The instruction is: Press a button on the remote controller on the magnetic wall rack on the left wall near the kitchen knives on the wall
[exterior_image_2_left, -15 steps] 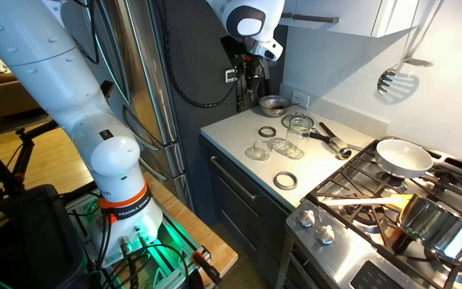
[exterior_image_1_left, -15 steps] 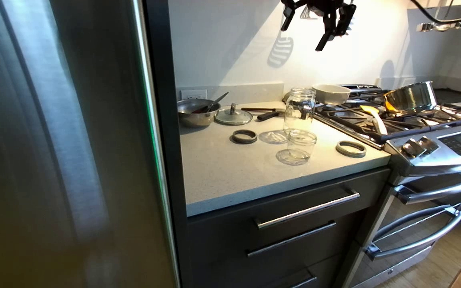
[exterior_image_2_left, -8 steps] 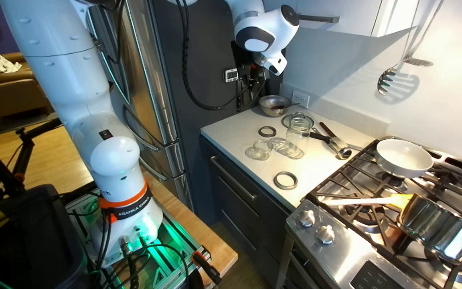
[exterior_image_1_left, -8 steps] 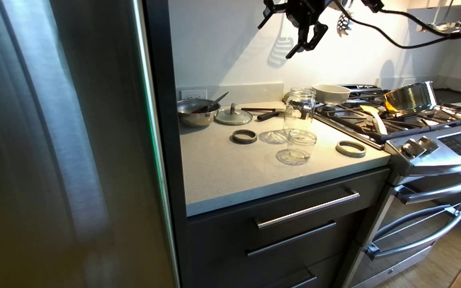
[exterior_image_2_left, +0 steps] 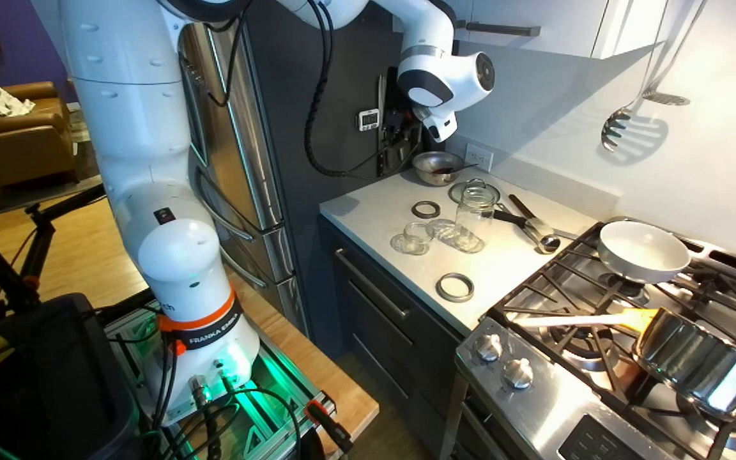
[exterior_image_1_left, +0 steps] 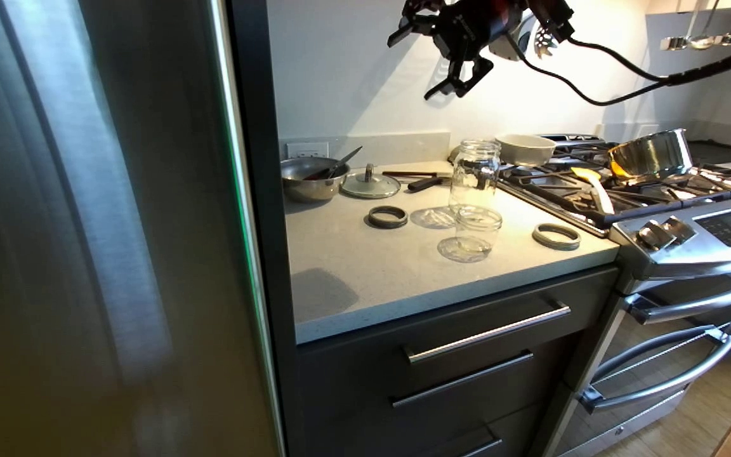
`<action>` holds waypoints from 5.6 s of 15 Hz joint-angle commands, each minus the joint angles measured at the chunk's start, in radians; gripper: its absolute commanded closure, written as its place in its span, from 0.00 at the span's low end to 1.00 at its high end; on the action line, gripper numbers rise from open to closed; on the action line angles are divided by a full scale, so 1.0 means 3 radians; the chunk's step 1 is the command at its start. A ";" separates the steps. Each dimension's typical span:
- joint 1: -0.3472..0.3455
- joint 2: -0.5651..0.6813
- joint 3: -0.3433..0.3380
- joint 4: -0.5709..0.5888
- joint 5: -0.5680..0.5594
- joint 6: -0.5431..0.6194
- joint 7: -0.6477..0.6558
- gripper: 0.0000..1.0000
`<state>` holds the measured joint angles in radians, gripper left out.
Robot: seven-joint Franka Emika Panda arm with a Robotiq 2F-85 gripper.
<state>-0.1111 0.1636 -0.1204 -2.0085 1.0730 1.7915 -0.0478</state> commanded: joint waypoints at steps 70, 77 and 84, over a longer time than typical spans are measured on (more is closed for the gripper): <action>0.0091 0.2204 0.0468 0.1527 0.1993 -0.0887 0.2644 1.00; 0.0151 0.2308 0.0463 0.1687 0.1965 -0.0820 0.2710 1.00; 0.0191 0.2348 0.0471 0.1782 0.1956 -0.0720 0.2718 1.00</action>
<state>-0.0631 0.8468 0.0218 -1.5066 1.6590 1.5507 0.7424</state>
